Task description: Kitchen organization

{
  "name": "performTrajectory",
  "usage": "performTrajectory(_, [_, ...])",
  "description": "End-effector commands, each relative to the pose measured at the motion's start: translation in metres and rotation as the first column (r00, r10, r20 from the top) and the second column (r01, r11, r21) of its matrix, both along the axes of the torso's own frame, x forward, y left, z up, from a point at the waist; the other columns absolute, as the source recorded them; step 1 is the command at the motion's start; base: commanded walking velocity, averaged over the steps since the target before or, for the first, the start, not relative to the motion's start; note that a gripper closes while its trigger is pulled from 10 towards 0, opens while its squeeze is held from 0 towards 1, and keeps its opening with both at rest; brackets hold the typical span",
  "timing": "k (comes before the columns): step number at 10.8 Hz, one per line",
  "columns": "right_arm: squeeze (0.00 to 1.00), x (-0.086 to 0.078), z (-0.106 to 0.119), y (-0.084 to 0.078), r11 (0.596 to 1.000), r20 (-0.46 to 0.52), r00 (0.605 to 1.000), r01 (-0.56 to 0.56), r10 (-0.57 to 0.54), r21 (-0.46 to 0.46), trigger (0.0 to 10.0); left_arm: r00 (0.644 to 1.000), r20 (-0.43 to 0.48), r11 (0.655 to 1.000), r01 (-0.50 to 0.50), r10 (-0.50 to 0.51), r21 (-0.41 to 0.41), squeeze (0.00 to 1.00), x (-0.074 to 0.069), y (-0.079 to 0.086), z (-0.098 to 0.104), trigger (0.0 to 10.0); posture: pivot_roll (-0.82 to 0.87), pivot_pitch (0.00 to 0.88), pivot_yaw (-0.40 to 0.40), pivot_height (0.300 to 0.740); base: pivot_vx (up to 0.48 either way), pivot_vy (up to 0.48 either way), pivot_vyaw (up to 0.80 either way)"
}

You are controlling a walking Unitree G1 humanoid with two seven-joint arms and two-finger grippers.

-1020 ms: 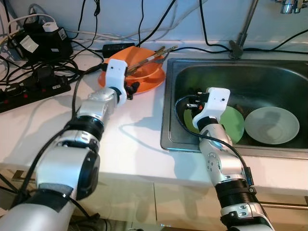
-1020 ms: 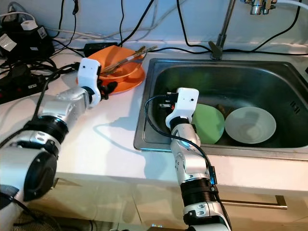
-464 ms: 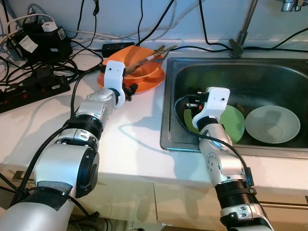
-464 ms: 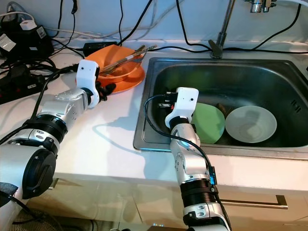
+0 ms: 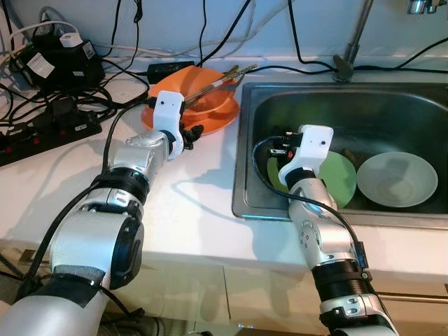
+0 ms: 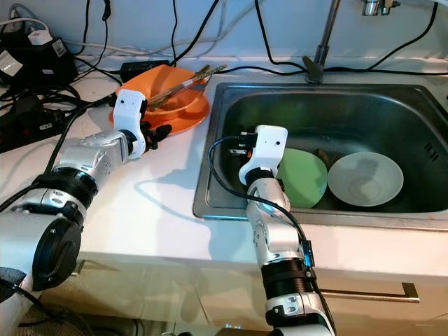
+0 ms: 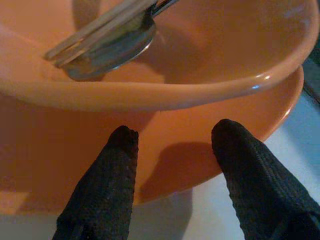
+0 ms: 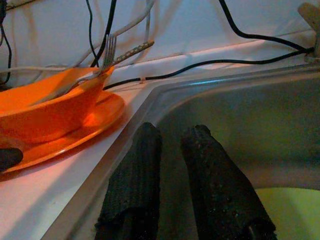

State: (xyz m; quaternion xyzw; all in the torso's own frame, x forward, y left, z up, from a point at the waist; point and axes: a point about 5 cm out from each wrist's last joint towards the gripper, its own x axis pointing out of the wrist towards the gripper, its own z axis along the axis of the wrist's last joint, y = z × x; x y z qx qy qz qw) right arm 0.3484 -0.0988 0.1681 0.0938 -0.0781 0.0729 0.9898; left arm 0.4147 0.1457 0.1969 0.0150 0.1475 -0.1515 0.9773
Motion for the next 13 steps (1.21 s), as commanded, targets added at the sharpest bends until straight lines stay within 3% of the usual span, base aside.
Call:
performTrajectory(1, [0.00, -0.002, -0.021, -0.002, 1.000, -0.087, 0.996, 0.012, -0.011, 0.010, 10.0, 0.996, -0.088, 1.000, 0.024, -0.024, -0.005, 0.00, -0.007, 0.002, -0.020, 10.0, 0.17, 0.127, 0.115, 0.740, 0.000, 0.000, 0.00])
performTrajectory(7, [0.00, 0.000, -0.024, 0.001, 1.000, -0.092, 0.996, -0.005, 0.006, 0.006, 10.0, 0.987, -0.146, 0.998, 0.056, -0.061, -0.042, 0.00, -0.024, 0.003, -0.036, 10.0, 0.19, 0.093, 0.102, 0.740, 0.000, 0.000, 0.00])
performTrajectory(9, [0.00, 0.004, -0.020, -0.001, 1.000, -0.083, 0.997, 0.000, 0.000, 0.006, 10.0, 0.986, -0.149, 0.996, 0.067, -0.074, -0.054, 0.00, -0.042, -0.001, -0.036, 10.0, 0.20, 0.100, 0.099, 0.740, 0.000, 0.000, 0.00])
performTrajectory(13, [0.00, 0.008, -0.019, -0.003, 1.000, -0.082, 0.997, 0.001, -0.001, 0.003, 10.0, 0.987, -0.145, 0.997, 0.062, -0.069, -0.052, 0.00, -0.071, 0.006, -0.027, 10.0, 0.22, 0.107, 0.089, 0.740, 0.000, 0.000, 0.00])
